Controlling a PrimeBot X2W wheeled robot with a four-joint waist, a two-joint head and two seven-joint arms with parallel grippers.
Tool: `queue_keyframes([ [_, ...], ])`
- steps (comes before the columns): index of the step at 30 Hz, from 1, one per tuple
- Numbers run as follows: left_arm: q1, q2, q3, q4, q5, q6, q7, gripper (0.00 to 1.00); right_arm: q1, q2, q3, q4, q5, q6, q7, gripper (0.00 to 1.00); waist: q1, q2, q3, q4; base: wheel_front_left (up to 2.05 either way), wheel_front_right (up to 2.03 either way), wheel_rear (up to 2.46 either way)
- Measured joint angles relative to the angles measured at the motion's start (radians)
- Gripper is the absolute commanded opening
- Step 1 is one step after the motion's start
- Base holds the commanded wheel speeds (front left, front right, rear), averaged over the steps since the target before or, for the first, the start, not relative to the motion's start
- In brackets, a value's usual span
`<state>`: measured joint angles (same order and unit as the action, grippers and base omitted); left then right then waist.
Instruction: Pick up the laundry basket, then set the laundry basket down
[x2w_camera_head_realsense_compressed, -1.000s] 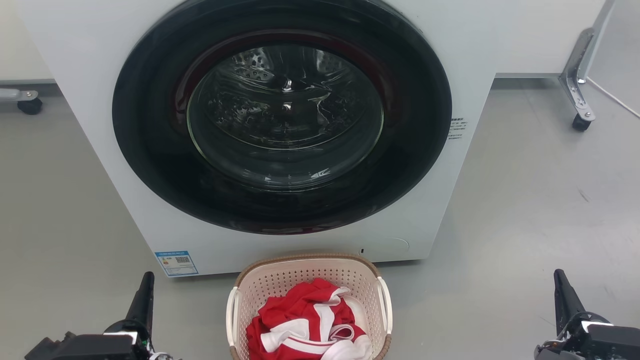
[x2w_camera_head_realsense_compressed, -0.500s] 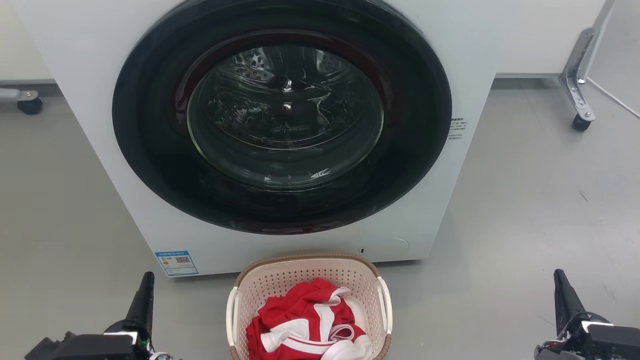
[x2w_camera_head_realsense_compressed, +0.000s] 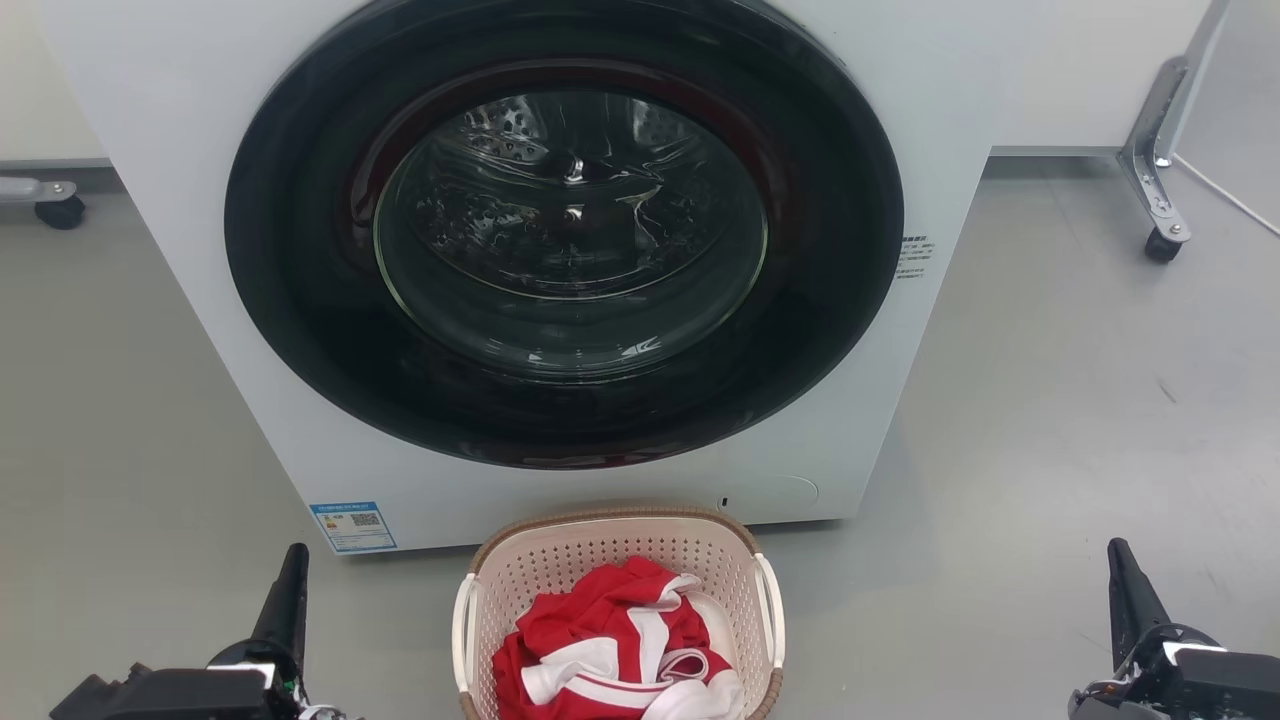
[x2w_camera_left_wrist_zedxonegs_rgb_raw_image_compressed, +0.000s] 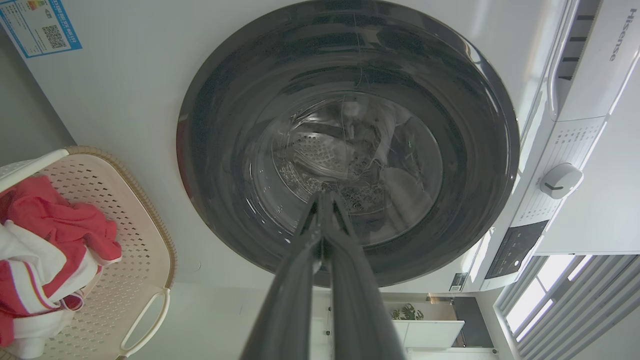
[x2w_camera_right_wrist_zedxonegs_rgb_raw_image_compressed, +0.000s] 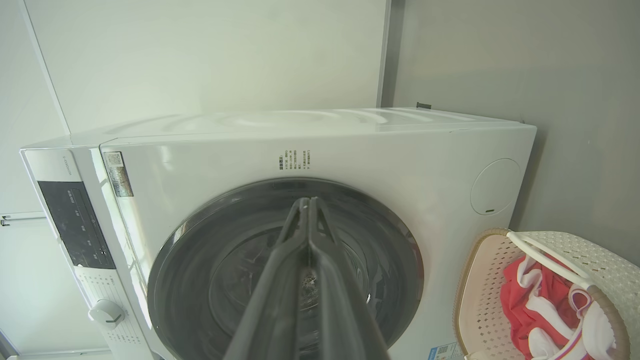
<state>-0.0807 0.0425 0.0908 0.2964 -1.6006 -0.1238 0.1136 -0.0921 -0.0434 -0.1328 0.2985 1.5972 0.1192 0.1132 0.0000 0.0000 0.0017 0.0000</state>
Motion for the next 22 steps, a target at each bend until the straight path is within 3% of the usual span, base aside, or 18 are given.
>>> queue_keyframes([
  [22, 0.0, 0.0, 0.0, 0.0, 0.0, 0.0, 0.0, 0.0, 0.0, 0.0, 0.0, 0.0, 0.0, 0.0, 0.0, 0.0, 0.0, 0.0, 0.0, 0.0, 0.0, 0.0, 0.0],
])
